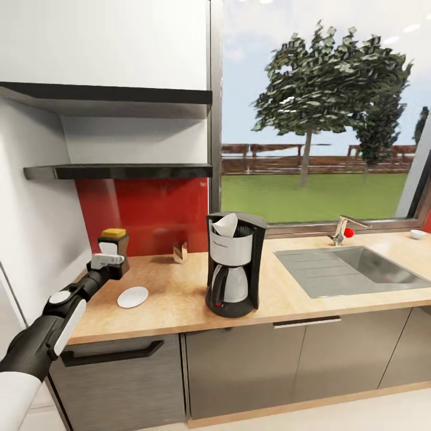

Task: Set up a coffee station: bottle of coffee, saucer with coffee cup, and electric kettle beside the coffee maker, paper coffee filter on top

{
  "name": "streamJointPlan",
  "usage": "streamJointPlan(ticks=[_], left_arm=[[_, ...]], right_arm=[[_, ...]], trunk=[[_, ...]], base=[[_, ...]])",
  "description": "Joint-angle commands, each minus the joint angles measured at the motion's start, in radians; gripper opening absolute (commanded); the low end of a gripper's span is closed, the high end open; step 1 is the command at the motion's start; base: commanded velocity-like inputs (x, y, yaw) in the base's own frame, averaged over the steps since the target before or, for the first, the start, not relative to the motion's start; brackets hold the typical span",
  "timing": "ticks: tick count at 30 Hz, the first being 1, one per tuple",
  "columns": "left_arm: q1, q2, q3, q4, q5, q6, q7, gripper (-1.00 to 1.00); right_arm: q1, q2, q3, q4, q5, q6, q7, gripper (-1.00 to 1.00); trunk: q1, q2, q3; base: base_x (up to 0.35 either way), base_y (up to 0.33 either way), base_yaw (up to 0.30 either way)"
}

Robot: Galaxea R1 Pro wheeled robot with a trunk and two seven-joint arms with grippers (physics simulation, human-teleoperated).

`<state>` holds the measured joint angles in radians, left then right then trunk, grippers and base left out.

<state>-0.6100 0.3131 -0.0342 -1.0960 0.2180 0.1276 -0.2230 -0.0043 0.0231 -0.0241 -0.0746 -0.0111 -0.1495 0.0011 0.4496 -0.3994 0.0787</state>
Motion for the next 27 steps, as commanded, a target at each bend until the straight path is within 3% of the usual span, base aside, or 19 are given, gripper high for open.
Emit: streamJointPlan(ticks=[1,8,16,21,27], left_arm=[[0.004,-0.001,-0.001,-0.003,0.010,0.006,0.002,-1.00],[0.013,-0.012,-0.003,-0.008,0.012,0.007,0.008,-1.00],[0.032,-0.050,-0.005,-0.001,0.011,0.005,0.006,-1.00],[0.041,-0.051,-0.006,0.003,0.010,0.002,0.006,-1.00],[0.058,-0.051,-0.006,0.005,0.005,-0.068,0.006,-1.00]], right_arm=[[0.000,0.000,-0.003,0.001,-0.001,-0.003,0.000,1.00],[0.000,-0.003,-0.003,0.002,-0.001,-0.003,0.000,1.00],[0.000,-0.003,-0.002,0.003,-0.001,-0.002,0.000,1.00],[0.000,-0.003,-0.002,0.003,-0.001,-0.002,-0.003,1.00],[0.000,-0.006,-0.001,0.003,0.001,-0.003,-0.004,1.00]], trunk=[[0.000,-0.001,0.000],[0.000,-0.001,0.000],[0.000,-0.001,0.000],[0.000,-0.001,0.000],[0.000,-0.001,0.000]], base=[[0.000,0.000,0.000],[0.098,0.000,-0.136],[0.309,0.000,-0.269],[0.328,0.062,-0.183],[0.243,0.088,-0.019]])
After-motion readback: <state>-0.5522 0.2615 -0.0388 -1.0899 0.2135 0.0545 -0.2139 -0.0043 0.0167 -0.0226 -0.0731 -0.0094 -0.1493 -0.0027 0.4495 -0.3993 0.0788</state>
